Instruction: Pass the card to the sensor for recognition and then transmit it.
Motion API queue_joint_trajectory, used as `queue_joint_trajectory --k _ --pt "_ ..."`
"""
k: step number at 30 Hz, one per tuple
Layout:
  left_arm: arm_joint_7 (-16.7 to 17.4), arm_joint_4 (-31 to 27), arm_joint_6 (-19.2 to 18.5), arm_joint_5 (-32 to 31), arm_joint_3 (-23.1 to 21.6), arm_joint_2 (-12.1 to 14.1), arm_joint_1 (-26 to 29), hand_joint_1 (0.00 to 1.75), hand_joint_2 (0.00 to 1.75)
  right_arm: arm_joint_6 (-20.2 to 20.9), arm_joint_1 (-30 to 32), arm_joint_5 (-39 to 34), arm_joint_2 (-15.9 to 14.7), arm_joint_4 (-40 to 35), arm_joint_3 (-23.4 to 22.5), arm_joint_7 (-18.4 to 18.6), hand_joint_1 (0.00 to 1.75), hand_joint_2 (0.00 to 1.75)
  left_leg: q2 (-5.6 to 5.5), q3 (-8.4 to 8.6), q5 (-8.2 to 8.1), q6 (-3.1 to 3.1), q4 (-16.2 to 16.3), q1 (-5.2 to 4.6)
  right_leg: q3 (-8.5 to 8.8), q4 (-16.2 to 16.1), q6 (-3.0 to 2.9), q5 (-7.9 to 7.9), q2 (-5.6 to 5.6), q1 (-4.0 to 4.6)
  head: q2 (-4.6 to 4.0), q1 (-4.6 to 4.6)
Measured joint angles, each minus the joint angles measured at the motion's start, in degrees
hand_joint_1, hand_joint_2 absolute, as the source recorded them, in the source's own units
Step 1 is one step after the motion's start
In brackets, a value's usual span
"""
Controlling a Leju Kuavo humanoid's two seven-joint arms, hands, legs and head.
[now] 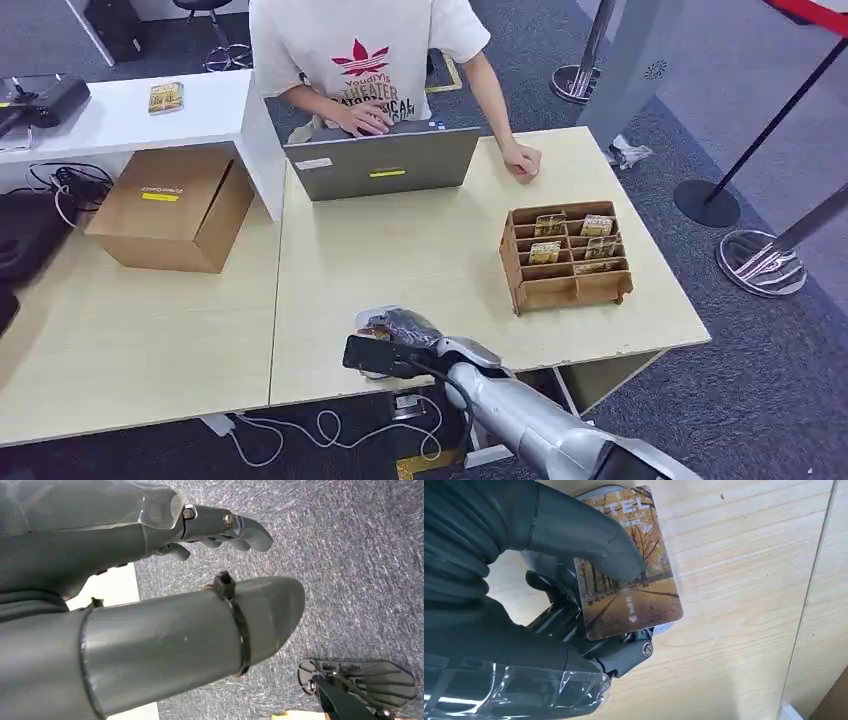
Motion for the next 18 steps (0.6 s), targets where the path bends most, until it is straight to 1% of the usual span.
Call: queue_joint_trajectory --k 8,18 --pt "0.04 0.00 0.61 0.79 0.04 0.00 0.07 0.00 0.00 1.88 -1.16 0.09 -0.09 1.68 -0.04 0.42 1.75 1.75 0.02 0.02 0.01 -0.01 0.00 0.00 0.03 0.00 0.00 0.01 0.00 0.00 0.00 0.00" --pt "0.44 0.00 1.09 1.62 0.48 0.00 0.10 0.00 0.00 1.57 -2.51 2.53 0.68 3.67 0.26 2.47 1.75 1.75 0.01 0.10 0.02 -0.02 0.00 0.00 0.12 0.00 0.00 0.01 0.00 0.00 0.00 0.00"
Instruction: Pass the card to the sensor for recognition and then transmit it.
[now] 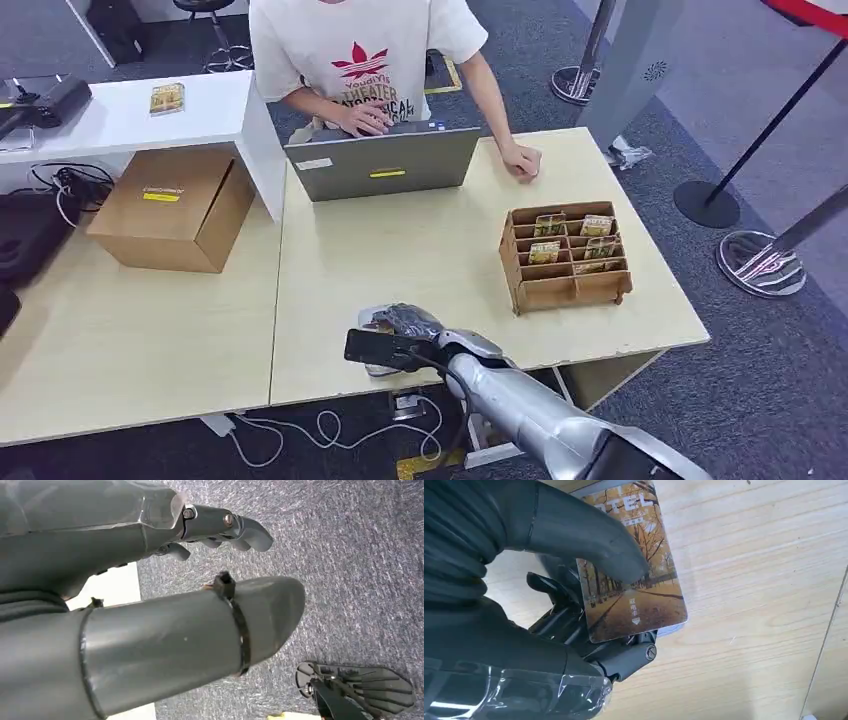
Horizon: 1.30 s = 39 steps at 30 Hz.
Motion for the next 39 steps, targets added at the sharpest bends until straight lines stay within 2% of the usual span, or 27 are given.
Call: queue_joint_trajectory --k 7,15,23,32,39 --pt "0.00 0.00 -0.04 0.37 0.07 0.00 0.00 0.00 0.00 0.13 -0.38 0.42 0.37 0.46 0.02 0.31 1.75 1.75 0.00 0.04 0.00 0.00 0.00 0.00 0.06 0.00 0.00 0.00 0.00 0.00 0.00 0.00" --pt "-0.09 0.00 -0.07 0.70 0.26 0.00 0.03 0.00 0.00 2.93 -0.79 -1.27 1.27 0.13 0.07 -3.48 1.75 1.75 0.00 0.02 0.02 -0.04 0.00 0.04 0.03 0.01 -0.01 0.01 0.01 0.02 0.00 0.00" --pt "-0.48 0.00 -0.09 0.74 0.68 -0.02 0.12 0.00 0.00 6.32 -1.39 -5.95 1.68 -4.63 0.07 -6.27 1.75 1.75 -0.01 -0.01 0.03 -0.05 0.00 0.06 0.00 0.01 -0.02 0.01 0.01 0.04 0.00 0.00" --pt "0.09 0.00 0.18 1.86 1.33 -0.04 0.13 0.00 0.00 8.26 -3.86 -9.73 1.68 -10.14 -0.33 -6.88 1.75 1.75 -0.01 -0.01 0.03 -0.05 0.00 0.06 0.00 0.01 -0.01 0.01 0.01 0.04 0.00 -0.02" --pt "0.11 0.00 0.35 2.16 1.55 -0.07 0.15 0.00 0.00 8.33 -4.41 -10.10 1.68 -10.84 -0.39 -6.93 1.75 1.75 -0.01 -0.02 0.03 -0.05 0.00 0.06 0.00 0.01 -0.01 0.01 0.01 0.04 0.00 0.00"
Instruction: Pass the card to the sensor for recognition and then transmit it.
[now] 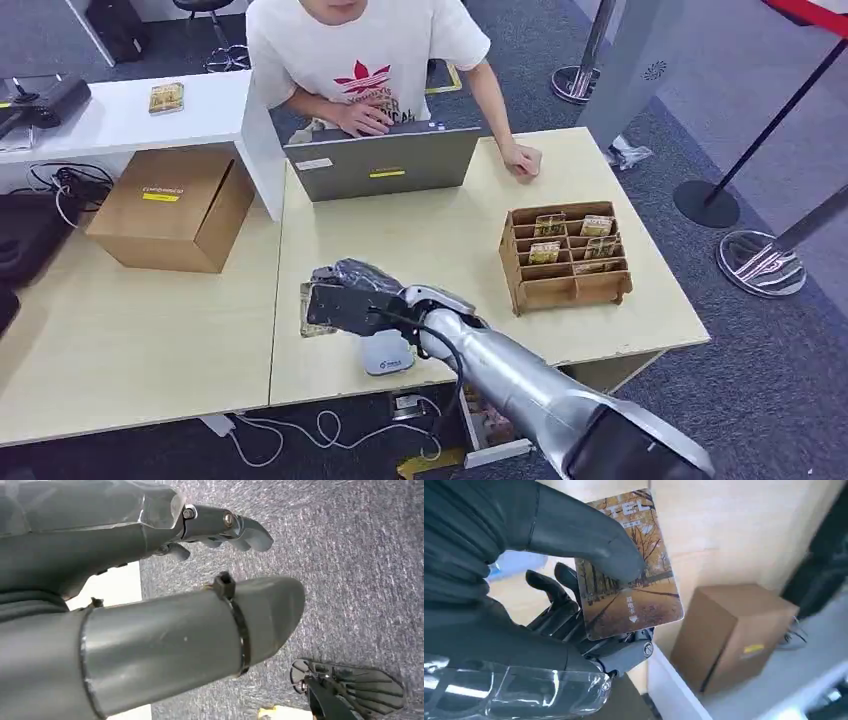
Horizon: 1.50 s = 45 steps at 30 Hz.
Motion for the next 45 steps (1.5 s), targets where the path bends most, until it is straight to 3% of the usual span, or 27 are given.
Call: queue_joint_trajectory --k 2,4,7,18,45 --pt "-0.11 0.00 0.28 0.42 0.35 -0.02 0.03 0.00 0.00 -0.85 -1.28 -0.83 -0.02 -1.70 -0.22 -0.39 1.75 1.75 0.00 0.01 0.00 -0.01 0.00 0.00 -0.01 0.00 0.00 0.00 0.00 0.00 0.00 0.00" --pt "-1.37 0.00 0.17 -0.15 0.55 -0.22 0.35 0.00 0.00 -5.68 -4.13 -1.97 -0.78 -4.95 -1.77 0.22 1.75 1.75 0.00 0.03 0.01 -0.01 0.00 -0.01 -0.03 0.00 0.00 0.00 0.01 0.00 0.00 0.00" --pt "-1.73 0.00 -0.44 -1.25 0.55 -0.28 0.41 0.00 0.00 -9.17 -5.67 -1.97 -2.14 -6.34 -3.71 1.40 1.75 1.75 -0.01 0.02 0.01 -0.01 0.02 -0.03 -0.02 0.00 0.00 0.01 0.00 0.00 0.00 0.00" --pt "-1.07 0.00 -1.47 -3.17 -0.07 -0.28 0.18 0.00 0.00 -15.84 -11.72 1.11 -5.84 -5.91 -11.44 4.35 1.75 1.75 0.00 0.01 0.01 -0.01 0.05 -0.03 -0.04 0.00 0.00 0.02 0.01 -0.01 0.00 0.00" --pt "1.27 0.00 0.13 -0.98 -0.09 -0.94 -0.16 0.00 0.00 -16.33 -19.72 9.64 -3.41 2.36 -19.76 9.36 1.75 1.75 -0.03 -0.04 0.01 -0.01 0.05 -0.01 -0.05 0.01 -0.01 0.02 -0.01 -0.01 0.00 0.00"
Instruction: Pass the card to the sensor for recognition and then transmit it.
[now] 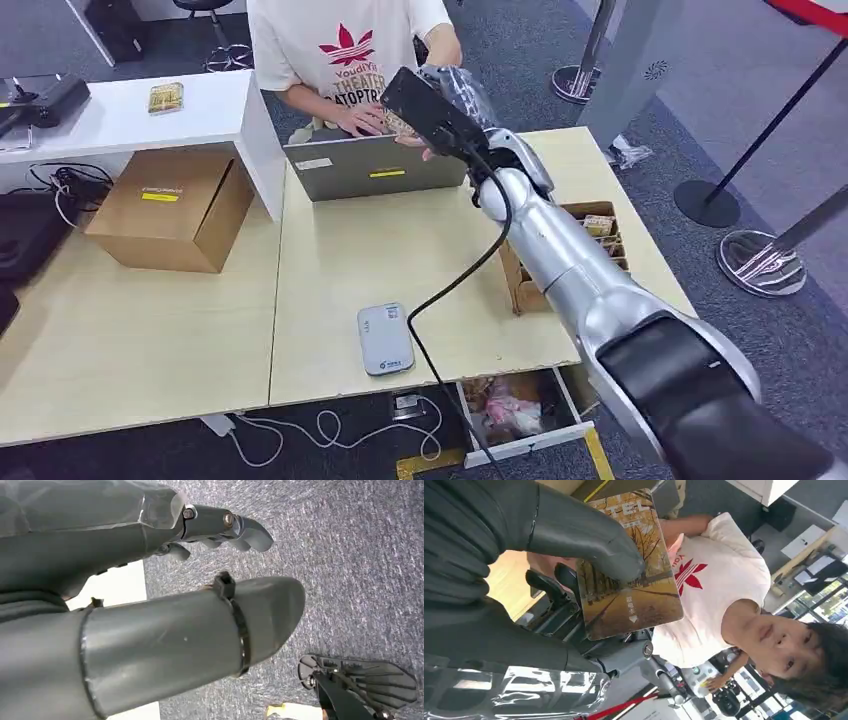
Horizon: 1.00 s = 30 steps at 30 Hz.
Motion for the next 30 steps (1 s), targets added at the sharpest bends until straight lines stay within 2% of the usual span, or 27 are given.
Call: queue_joint_trajectory --k 18,19,20,30 --pt "0.37 0.00 0.24 0.57 0.09 -0.15 0.19 0.00 0.00 0.83 -0.81 1.44 1.71 2.38 -0.63 0.79 1.75 1.75 -0.02 -0.01 0.00 0.00 0.00 0.00 0.00 0.01 0.00 0.00 -0.01 0.00 0.00 -0.02" --pt "0.46 0.00 0.24 0.57 0.09 -0.15 0.19 0.00 0.00 0.83 -0.81 1.55 1.71 2.45 -0.63 0.83 1.47 1.75 -0.02 -0.01 0.00 0.00 0.00 0.00 0.00 0.00 0.00 0.00 -0.01 0.00 0.00 0.00" --pt "0.46 0.00 0.26 0.57 0.09 -0.15 0.20 0.00 0.00 0.83 -0.81 1.57 1.71 2.51 -0.63 0.83 0.00 1.75 -0.02 -0.01 0.00 0.00 0.00 0.00 0.00 0.01 0.00 0.00 -0.01 0.00 0.00 0.00" --pt "0.88 0.00 0.74 1.03 0.44 -0.15 0.27 0.00 0.00 1.16 -0.81 2.06 2.19 2.69 -0.63 1.40 0.00 1.75 -0.02 -0.02 0.00 0.00 0.00 0.00 -0.01 0.01 0.00 0.00 -0.01 0.00 0.00 0.00"
